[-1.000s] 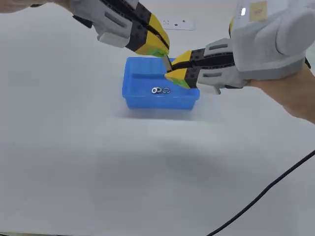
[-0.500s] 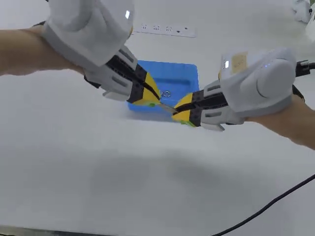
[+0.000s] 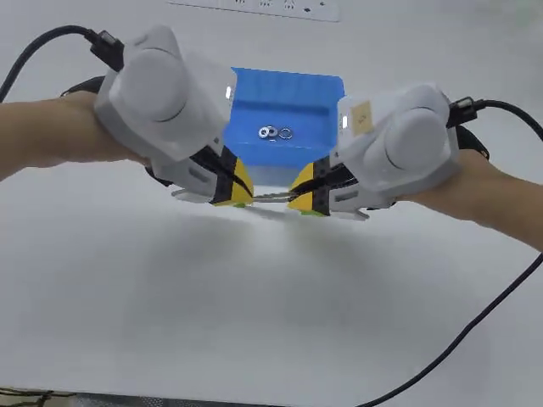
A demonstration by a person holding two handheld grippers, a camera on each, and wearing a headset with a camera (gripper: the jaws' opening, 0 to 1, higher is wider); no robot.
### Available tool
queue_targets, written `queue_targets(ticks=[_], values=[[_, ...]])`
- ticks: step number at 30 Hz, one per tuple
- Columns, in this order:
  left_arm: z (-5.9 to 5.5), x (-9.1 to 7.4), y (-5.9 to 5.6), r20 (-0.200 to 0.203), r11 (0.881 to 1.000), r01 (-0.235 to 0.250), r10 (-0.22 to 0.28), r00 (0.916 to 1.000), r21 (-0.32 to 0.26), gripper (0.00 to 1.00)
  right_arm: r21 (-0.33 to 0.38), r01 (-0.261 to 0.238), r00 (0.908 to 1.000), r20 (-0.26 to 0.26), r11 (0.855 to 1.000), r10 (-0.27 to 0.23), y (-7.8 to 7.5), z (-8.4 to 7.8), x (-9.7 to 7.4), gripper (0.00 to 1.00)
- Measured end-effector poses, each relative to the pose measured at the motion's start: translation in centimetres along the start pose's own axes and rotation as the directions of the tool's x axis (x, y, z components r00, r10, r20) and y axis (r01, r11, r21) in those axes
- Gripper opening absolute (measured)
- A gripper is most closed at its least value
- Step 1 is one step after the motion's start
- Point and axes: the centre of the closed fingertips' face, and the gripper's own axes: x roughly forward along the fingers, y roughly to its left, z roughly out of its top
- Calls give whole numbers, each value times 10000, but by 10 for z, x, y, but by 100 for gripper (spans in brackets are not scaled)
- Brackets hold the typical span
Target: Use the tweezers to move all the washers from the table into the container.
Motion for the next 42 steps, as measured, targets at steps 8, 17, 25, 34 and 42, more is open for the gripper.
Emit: queue_targets(ticks=[8, 17, 25, 34, 42], values=[[-6, 1, 6, 66, 9997, -8, 9, 10000, -241, 5, -162, -149, 9995, -287, 9998, 145, -1, -12, 7, 10], [-4, -9, 1, -121, 9983, -403, 398, 9991, -420, 5, 376, 109, 9990, -445, 9992, -92, -1, -17, -1, 22], [6, -44, -17, 287, 9799, -1337, 1394, 9898, -1481, 14, 1451, 1355, 9891, 373, 9801, -1423, 8, -1, -50, 21], [17, -86, -57, 1331, 9067, -2720, 3279, 9353, -3224, 30, 3570, 2396, 9352, 1649, 9029, -3134, 56, 6, -111, 27], [20, -106, -82, 2052, 8615, -3349, 4323, 8781, -3816, 57, 3505, 3309, 9004, 1608, 8762, -4043, 79, 6, -143, 47]])
